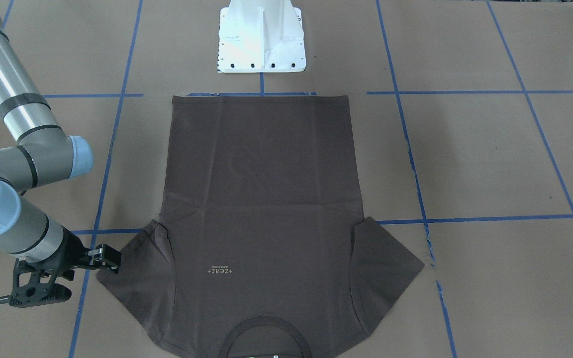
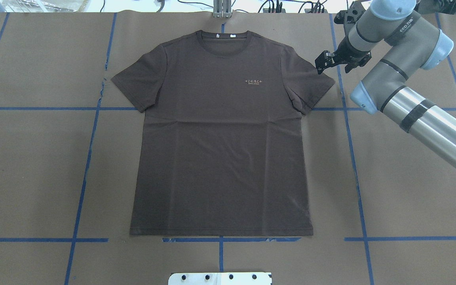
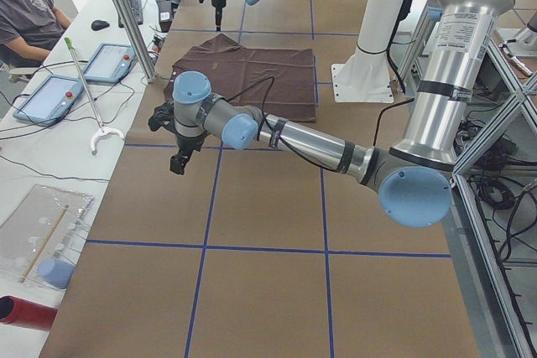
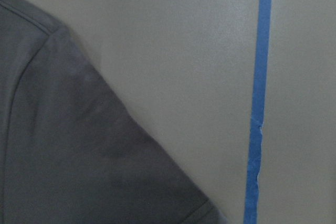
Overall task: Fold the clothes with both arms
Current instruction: 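Grasp the sleeve with the right gripper and fold it inward onto the shirt, then move the left gripper to the other sleeve while the right gripper withdraws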
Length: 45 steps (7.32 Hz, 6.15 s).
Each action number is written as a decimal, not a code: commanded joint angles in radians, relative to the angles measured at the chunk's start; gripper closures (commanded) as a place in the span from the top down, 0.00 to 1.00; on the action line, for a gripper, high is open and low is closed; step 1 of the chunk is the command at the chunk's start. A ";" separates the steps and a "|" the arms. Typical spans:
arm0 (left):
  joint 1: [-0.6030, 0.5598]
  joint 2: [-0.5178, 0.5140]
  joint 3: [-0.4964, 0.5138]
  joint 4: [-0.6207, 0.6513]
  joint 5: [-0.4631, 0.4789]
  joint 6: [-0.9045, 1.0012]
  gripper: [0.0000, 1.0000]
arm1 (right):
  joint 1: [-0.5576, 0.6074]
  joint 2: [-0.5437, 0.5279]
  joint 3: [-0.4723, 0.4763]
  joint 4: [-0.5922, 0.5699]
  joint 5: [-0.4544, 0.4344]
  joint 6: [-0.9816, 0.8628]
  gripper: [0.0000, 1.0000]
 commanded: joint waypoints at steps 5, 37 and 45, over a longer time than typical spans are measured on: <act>0.000 0.001 0.002 0.000 -0.001 0.011 1.00 | -0.021 0.008 -0.060 -0.003 -0.018 0.003 0.96; 0.581 -0.282 0.410 -0.558 0.618 -1.112 1.00 | 0.117 -0.237 0.685 -0.643 0.172 -0.227 1.00; 0.597 -0.362 0.513 -0.557 0.669 -1.081 0.49 | 0.114 -0.230 0.682 -0.641 0.166 -0.218 1.00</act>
